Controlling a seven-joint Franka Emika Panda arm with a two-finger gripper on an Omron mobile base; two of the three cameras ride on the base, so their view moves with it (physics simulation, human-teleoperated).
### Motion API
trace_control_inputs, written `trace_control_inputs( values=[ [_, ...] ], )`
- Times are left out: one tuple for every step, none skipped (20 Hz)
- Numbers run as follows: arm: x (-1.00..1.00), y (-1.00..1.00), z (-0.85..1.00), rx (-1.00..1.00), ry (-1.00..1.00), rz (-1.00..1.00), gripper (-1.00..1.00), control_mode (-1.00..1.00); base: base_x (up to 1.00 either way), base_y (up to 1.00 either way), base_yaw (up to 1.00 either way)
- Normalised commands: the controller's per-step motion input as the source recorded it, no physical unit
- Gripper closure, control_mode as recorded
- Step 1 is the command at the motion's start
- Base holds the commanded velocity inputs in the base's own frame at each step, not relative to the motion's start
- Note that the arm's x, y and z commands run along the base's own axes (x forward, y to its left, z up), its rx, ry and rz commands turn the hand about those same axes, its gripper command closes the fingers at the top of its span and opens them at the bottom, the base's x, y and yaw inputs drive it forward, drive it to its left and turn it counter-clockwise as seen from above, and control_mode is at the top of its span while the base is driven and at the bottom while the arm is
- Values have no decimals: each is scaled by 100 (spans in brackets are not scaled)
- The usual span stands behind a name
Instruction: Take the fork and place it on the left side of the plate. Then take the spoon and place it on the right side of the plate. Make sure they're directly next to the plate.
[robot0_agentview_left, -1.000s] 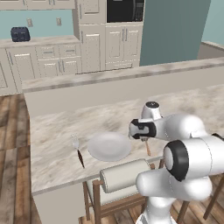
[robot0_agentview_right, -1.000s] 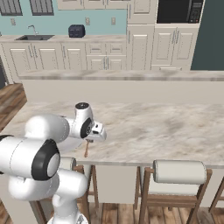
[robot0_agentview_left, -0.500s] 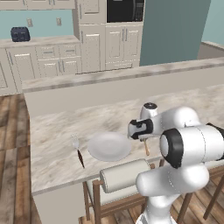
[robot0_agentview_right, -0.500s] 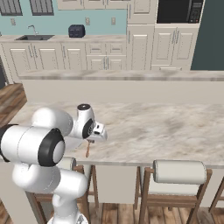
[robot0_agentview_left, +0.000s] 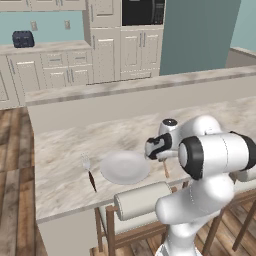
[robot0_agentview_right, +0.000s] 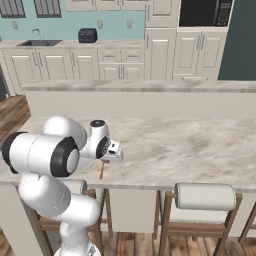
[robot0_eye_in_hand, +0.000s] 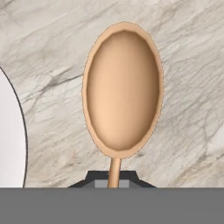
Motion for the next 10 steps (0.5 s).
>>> trace_control_inputs(
  values=[
    [21, 2, -10, 0, 0, 0, 100, -100, 0, 0, 0],
    [21, 4, -12, 0, 0, 0, 100, -100, 0, 0, 0],
    [21, 5, -13, 0, 0, 0, 100, -100, 0, 0, 0],
    [19, 6, -13, 0, 0, 0, 100, -100, 0, 0, 0],
    [20, 8, -14, 0, 0, 0, 100, -100, 0, 0, 0],
    [20, 7, -15, 0, 0, 0, 100, -100, 0, 0, 0],
    [20, 7, -15, 0, 0, 0, 100, -100, 0, 0, 0],
    [21, 6, -16, 0, 0, 0, 100, -100, 0, 0, 0],
    [21, 5, -17, 0, 0, 0, 100, -100, 0, 0, 0],
    [18, 4, -18, 0, 0, 0, 100, -100, 0, 0, 0]
  ],
)
